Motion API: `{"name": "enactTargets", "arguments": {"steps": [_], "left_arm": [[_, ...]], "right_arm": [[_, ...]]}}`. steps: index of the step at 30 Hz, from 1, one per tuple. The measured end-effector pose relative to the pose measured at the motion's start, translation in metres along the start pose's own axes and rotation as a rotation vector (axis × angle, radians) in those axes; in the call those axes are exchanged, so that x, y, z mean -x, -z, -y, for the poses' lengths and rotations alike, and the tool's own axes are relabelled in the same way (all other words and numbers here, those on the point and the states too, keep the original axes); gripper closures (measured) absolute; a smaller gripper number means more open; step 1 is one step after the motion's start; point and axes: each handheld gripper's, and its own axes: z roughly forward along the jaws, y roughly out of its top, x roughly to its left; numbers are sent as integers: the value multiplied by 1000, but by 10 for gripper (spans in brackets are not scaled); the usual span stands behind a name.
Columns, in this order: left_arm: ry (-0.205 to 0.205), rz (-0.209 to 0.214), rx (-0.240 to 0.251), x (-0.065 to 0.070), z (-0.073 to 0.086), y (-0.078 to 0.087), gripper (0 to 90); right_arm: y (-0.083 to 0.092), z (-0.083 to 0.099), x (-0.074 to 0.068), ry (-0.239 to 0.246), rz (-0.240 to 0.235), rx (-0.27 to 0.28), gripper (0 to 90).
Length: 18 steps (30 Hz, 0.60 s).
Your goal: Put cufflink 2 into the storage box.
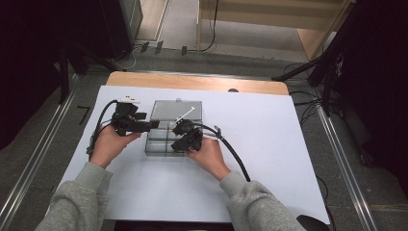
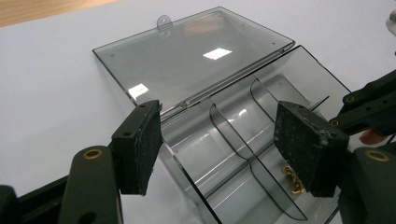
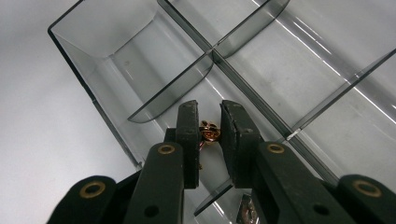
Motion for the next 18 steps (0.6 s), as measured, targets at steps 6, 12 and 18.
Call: {"name": "enactTargets", "arguments": {"steps": [6, 12, 18], "left_arm": [[2, 1, 0, 0, 0, -1, 331], [0, -1, -8, 0, 0, -2, 330], [14, 5, 0, -1, 0, -1, 331]], "right_arm": [[0, 0, 1, -2, -7, -2, 778], [1, 0, 1, -11, -9, 6, 761], [9, -1, 1, -16, -9, 34, 752]]}}
